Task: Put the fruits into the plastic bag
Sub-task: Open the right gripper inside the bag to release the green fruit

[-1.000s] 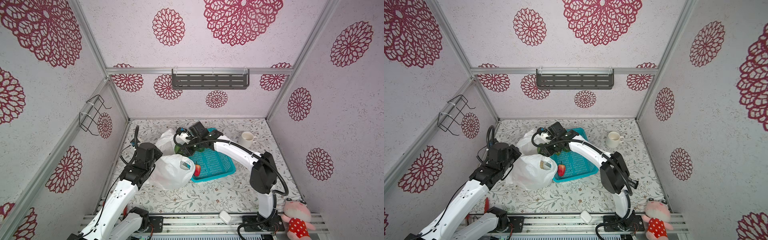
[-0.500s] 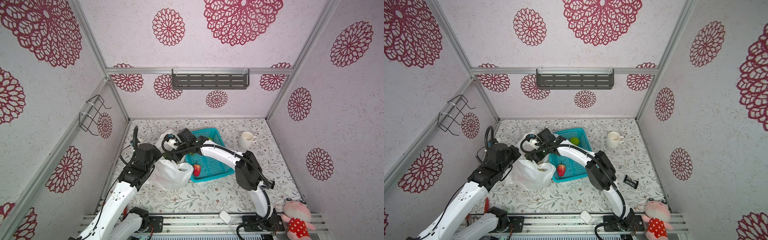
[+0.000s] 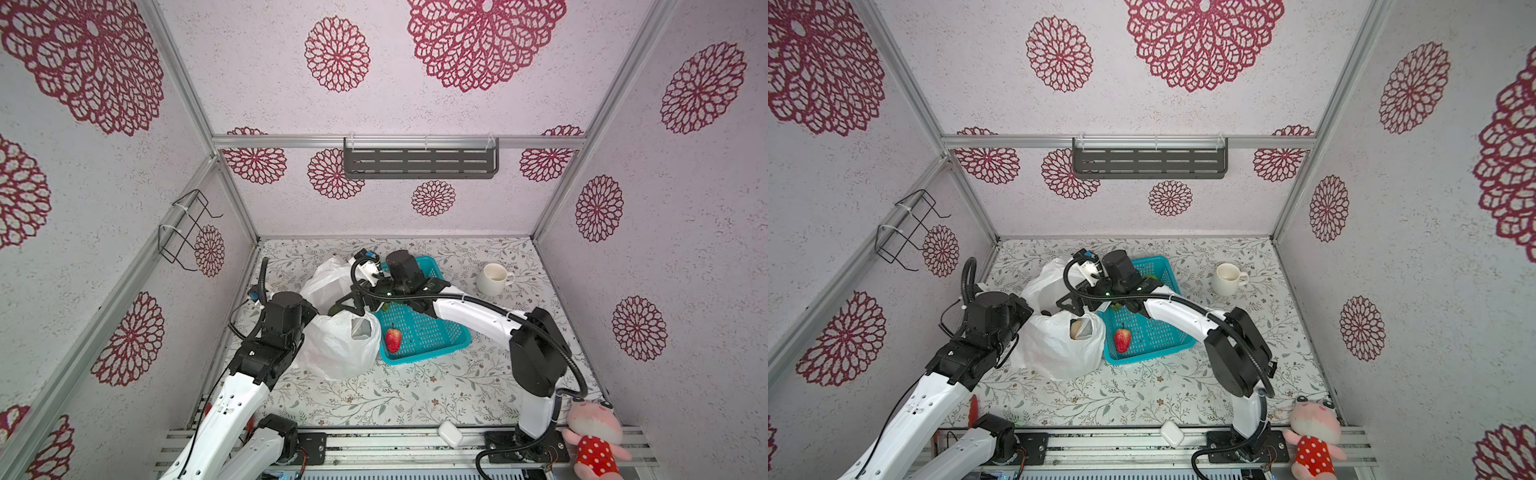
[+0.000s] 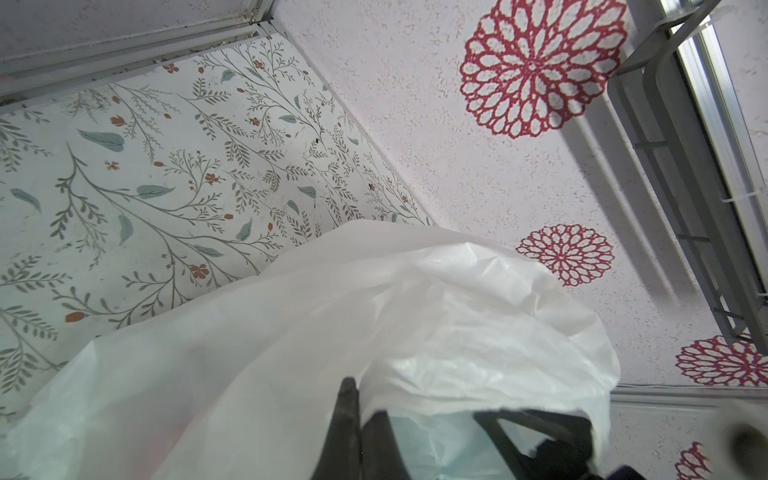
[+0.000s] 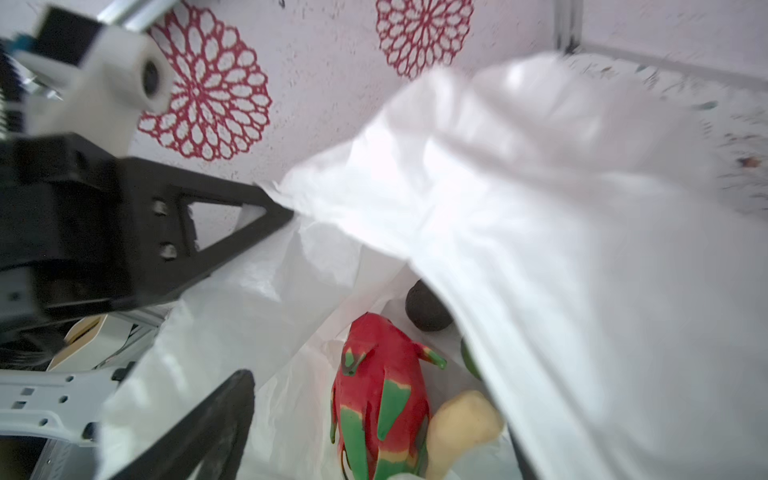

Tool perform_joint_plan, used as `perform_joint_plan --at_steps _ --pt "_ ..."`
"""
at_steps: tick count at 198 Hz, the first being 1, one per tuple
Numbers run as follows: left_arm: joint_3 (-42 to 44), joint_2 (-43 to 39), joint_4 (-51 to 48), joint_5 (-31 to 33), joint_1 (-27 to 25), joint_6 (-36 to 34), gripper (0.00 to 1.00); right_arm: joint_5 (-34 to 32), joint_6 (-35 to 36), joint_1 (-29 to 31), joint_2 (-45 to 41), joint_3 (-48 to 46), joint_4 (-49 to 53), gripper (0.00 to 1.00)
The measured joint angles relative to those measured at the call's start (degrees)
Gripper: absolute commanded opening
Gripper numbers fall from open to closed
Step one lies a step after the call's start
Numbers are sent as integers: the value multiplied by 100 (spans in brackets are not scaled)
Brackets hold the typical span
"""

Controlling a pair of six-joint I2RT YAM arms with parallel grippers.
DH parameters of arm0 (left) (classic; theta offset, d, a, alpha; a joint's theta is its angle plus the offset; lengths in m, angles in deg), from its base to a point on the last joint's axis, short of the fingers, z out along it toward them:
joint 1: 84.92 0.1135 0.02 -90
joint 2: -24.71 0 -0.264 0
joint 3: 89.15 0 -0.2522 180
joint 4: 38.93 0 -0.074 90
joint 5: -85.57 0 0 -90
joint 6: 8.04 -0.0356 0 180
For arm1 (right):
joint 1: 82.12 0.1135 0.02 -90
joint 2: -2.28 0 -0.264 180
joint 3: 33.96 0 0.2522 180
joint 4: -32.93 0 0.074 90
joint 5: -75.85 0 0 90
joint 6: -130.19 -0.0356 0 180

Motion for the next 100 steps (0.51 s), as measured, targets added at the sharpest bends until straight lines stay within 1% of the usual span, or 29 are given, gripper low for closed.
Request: perform_joint_plan --at_steps 30,59,80,100 --pt "0 107 -2 31 0 57 0 -11 -105 -391 -732 -647 -358 94" --pt "0 133 72 -136 -96 101 0 -70 -149 -610 -1294 -1222 -483 94" --pt "0 136 184 -317 -151 118 0 -221 -254 -741 -1502 -1565 -599 93" --pt "0 142 295 -531 -203 120 0 -361 -560 -918 -1622 -1991 -935 93"
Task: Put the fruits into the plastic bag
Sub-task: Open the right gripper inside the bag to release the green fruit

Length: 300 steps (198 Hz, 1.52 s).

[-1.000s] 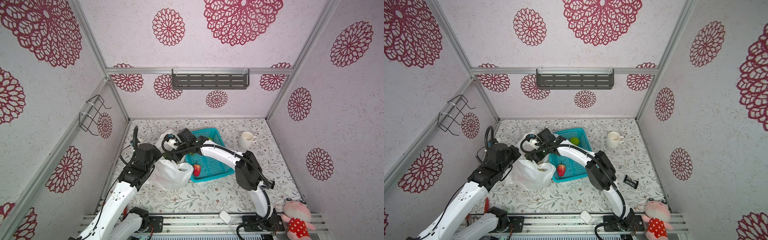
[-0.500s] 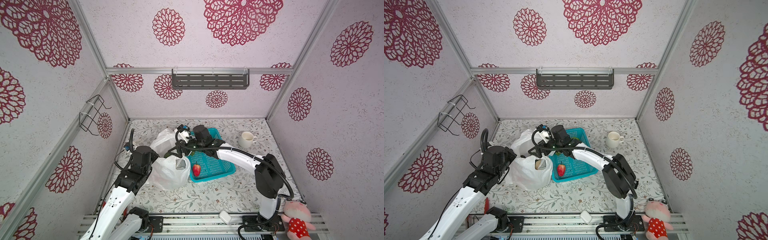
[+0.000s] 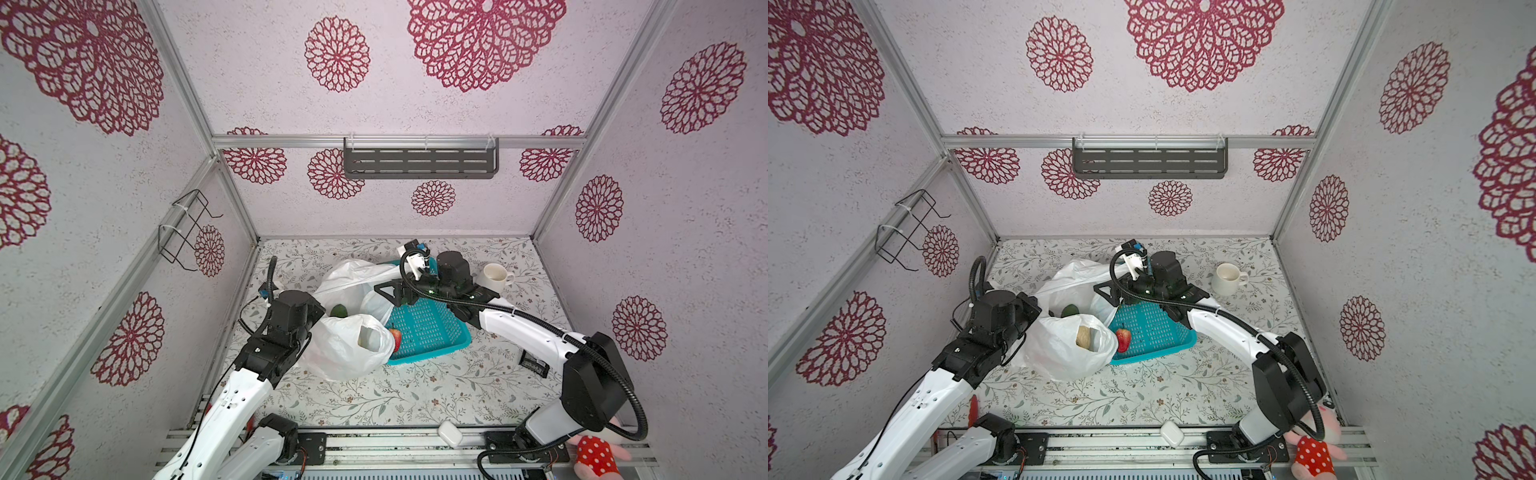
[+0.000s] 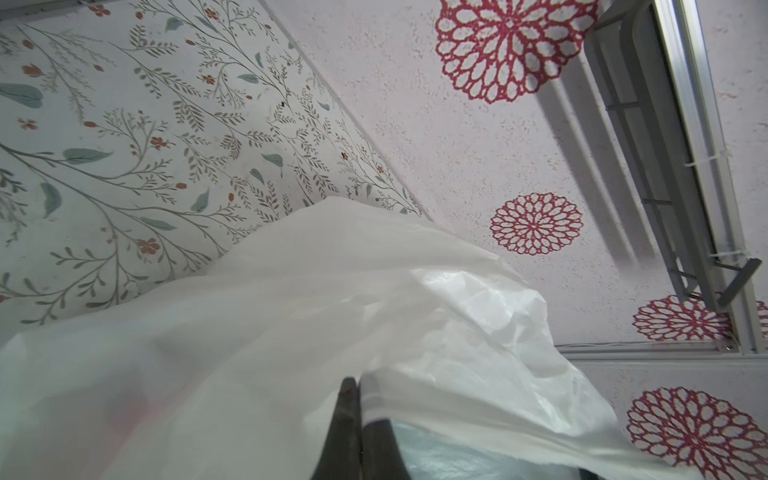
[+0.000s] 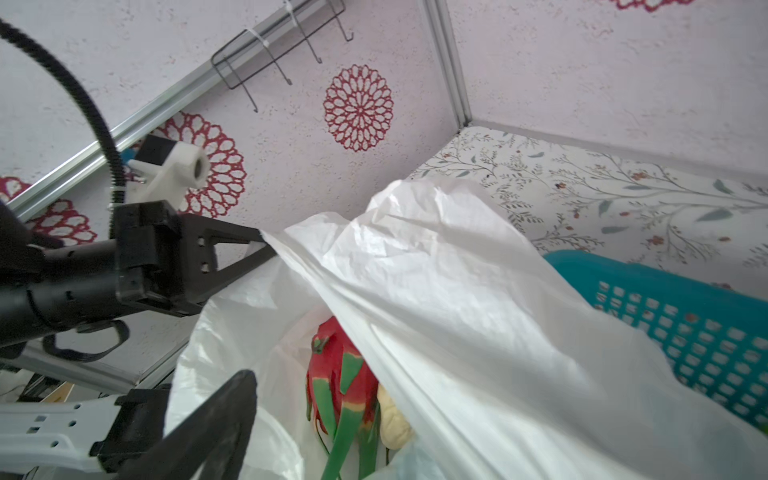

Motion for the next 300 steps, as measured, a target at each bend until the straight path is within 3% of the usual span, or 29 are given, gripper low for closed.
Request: perform_joint_plan --at_steps 36,96,168,230,269,300 --pt "-2 96 57 -212 -48 -2 0 302 -345 -236 -24 -199 -216 90" --pt "-2 166 -35 129 59 0 0 1366 -400 -258 713 675 240 89" --pt "-11 367 -229 426 149 -2 0 2011 1346 581 1246 1996 2881 89" --pt "-17 372 -251 426 146 0 0 2430 2243 498 1082 2347 4118 91" --pt "-17 361 -251 426 146 2 0 3053 1912 33 435 2009 3560 92" --pt "-17 345 -122 260 101 2 0 3770 286 -422 -50 953 1401 95"
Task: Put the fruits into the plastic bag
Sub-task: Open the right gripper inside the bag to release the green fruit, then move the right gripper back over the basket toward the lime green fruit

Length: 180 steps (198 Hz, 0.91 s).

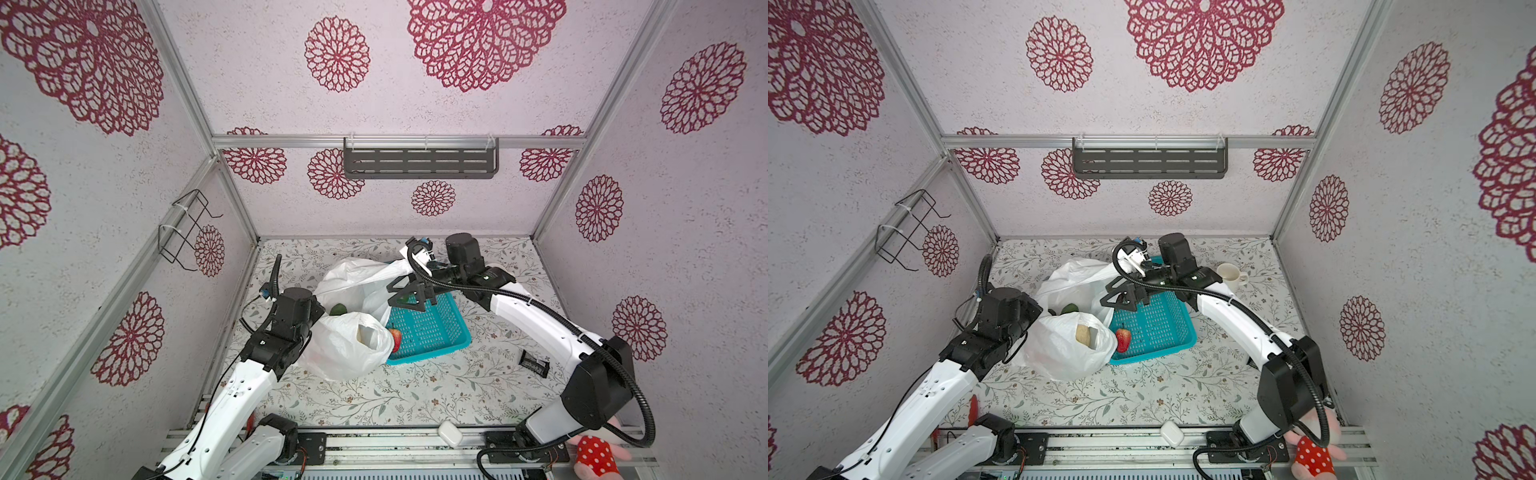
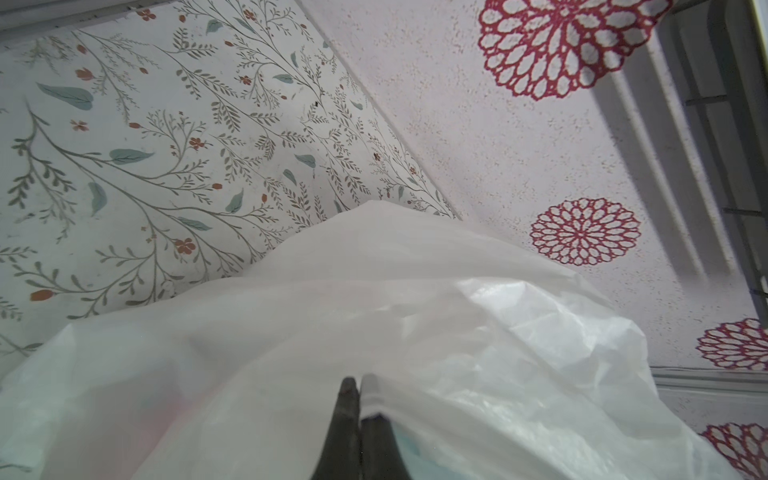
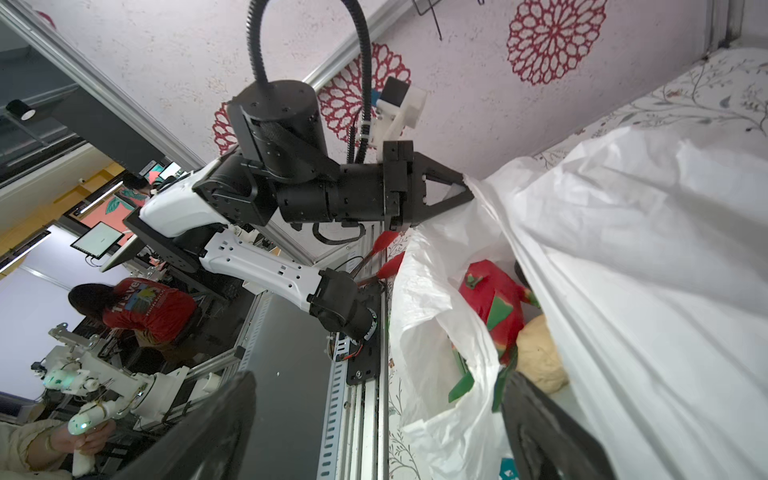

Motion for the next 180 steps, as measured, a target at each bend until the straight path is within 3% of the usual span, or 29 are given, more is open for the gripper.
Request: perform_joint_plan --at_steps 42,90,111,148,180 --pt "0 -9 -42 39 7 4 0 262 -1628 -70 116 -573 -1974 95" --pt "0 -72 -90 118 11 24 0 275 -2017 -15 444 -472 -2363 94" --pt "0 -72 -109 166 20 26 0 133 -1687 111 616 -391 -1749 94" --pt "0 -44 -94 184 24 20 0 -614 162 621 901 376 911 93" --pt "0 111 -83 181 31 17 0 -1021 938 831 789 319 1971 93"
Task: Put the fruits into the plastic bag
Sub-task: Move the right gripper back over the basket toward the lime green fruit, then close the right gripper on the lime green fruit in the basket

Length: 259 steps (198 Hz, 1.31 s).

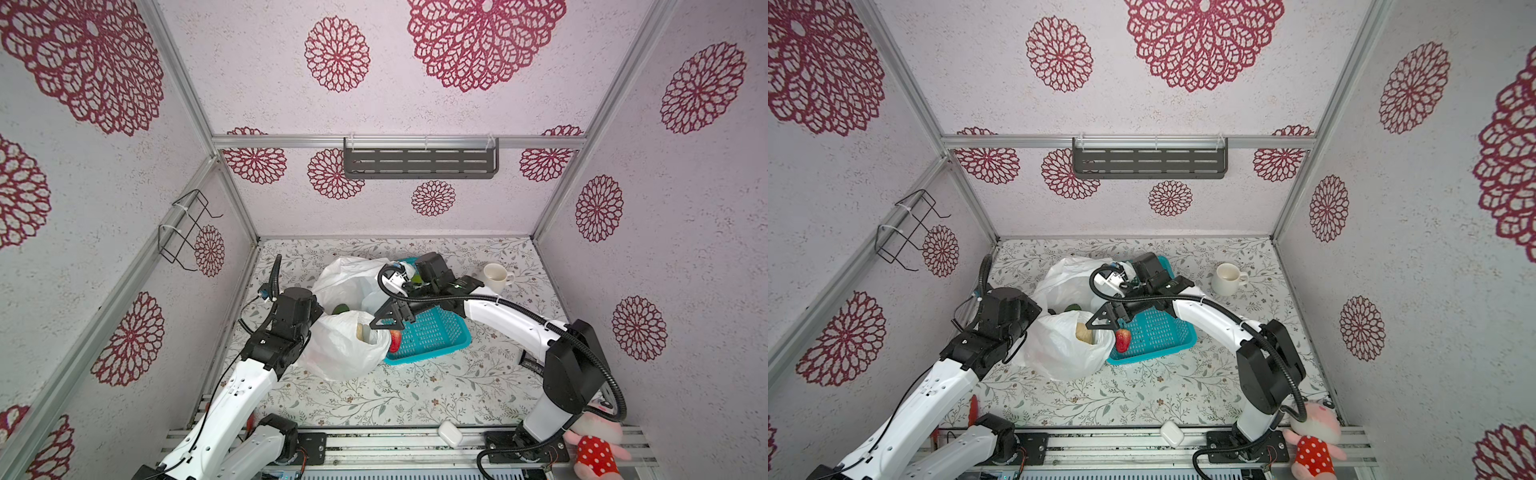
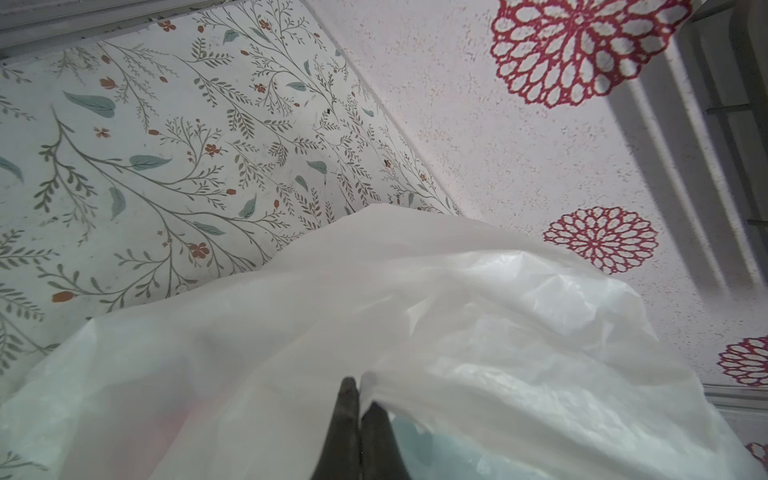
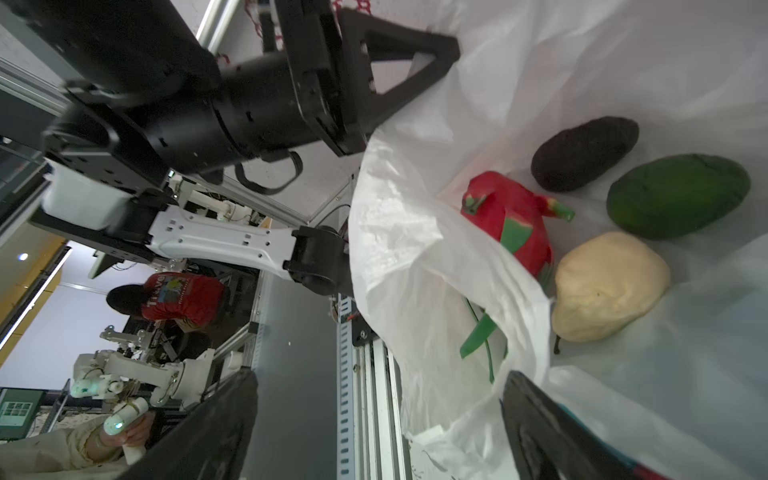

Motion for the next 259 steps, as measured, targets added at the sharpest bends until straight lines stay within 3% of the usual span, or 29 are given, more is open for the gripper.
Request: perform_joint_plan --at_steps 38,77,107,181,259 --pt "0 131 2 0 0 0 0 -367 308 -404 -527 -245 555 93" --pt "0 136 -2 2 0 0 0 -752 240 -1740 -1390 -481 420 94" --pt "0 125 -2 4 0 0 0 -1670 -61 -2450 -1449 -525 149 88" --pt "0 52 -2 22 0 0 0 -3141 -538 -1869 870 695 260 85" --pt "2 0 0 33 0 -42 0 -5064 -570 -1235 2583 2507 955 85"
